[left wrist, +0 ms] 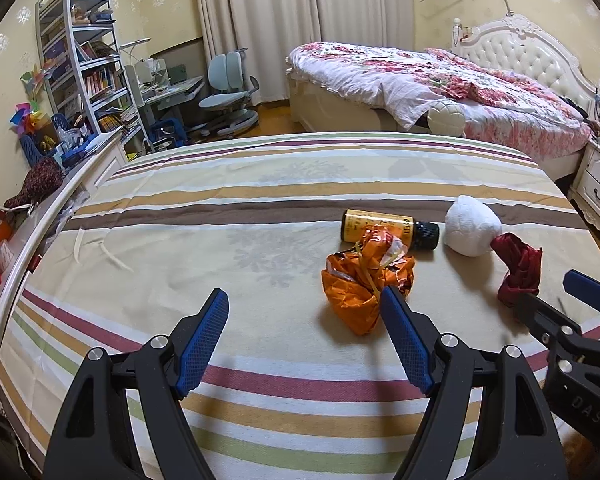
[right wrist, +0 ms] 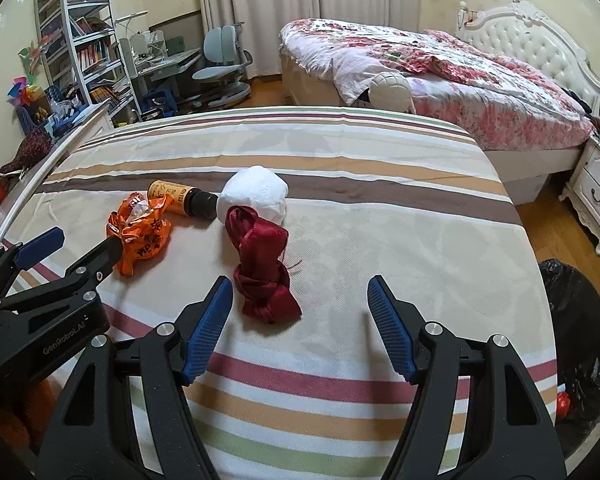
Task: Collect trash
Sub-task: 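Grasp the dark red cloth with the right gripper while the left gripper grasps the orange bag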
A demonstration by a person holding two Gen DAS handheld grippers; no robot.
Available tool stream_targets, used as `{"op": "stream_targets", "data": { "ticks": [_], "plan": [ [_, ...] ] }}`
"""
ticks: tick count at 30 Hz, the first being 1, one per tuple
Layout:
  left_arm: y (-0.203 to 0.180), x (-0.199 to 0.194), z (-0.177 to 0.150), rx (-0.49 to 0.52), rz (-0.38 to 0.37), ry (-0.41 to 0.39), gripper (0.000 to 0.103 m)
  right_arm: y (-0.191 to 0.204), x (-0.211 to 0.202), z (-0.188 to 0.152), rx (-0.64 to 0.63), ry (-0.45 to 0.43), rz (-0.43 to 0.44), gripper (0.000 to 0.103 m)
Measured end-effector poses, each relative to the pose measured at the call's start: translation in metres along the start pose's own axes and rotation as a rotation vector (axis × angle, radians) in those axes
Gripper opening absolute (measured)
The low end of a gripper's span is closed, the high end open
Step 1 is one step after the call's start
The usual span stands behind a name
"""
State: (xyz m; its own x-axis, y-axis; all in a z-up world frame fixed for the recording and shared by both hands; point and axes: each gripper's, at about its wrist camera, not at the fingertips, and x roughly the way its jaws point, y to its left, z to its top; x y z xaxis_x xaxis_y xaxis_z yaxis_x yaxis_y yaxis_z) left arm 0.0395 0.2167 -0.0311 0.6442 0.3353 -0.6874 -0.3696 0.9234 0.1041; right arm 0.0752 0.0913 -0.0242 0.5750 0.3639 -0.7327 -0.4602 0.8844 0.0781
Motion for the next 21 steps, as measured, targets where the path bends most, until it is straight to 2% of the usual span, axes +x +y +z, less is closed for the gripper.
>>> {"op": "stream_targets", "data": {
  "ticks": [3,6,8,9,21],
  "plan": [
    [0.001,0.000,0.000,-0.002,-0.004,0.001,0.076,0.003,0.006,0.005,0.001,0.009,0.006,0.064],
    [-0.001,-0.001,-0.001,0.004,-0.015,-0.001,0.076,0.005,0.011,0.008,-0.007,0.023,0.018,0.050],
    [-0.003,-0.001,0.000,0.013,-0.023,-0.005,0.076,0.005,0.012,0.008,-0.013,0.032,0.025,0.033],
    [-0.005,-0.002,0.000,0.017,-0.029,-0.007,0.076,0.004,0.012,0.007,-0.012,0.035,0.024,0.029],
    [-0.026,0.016,0.011,0.072,-0.073,0.021,0.076,-0.039,0.002,-0.002,0.056,0.029,-0.049,0.027]
  ]
}}
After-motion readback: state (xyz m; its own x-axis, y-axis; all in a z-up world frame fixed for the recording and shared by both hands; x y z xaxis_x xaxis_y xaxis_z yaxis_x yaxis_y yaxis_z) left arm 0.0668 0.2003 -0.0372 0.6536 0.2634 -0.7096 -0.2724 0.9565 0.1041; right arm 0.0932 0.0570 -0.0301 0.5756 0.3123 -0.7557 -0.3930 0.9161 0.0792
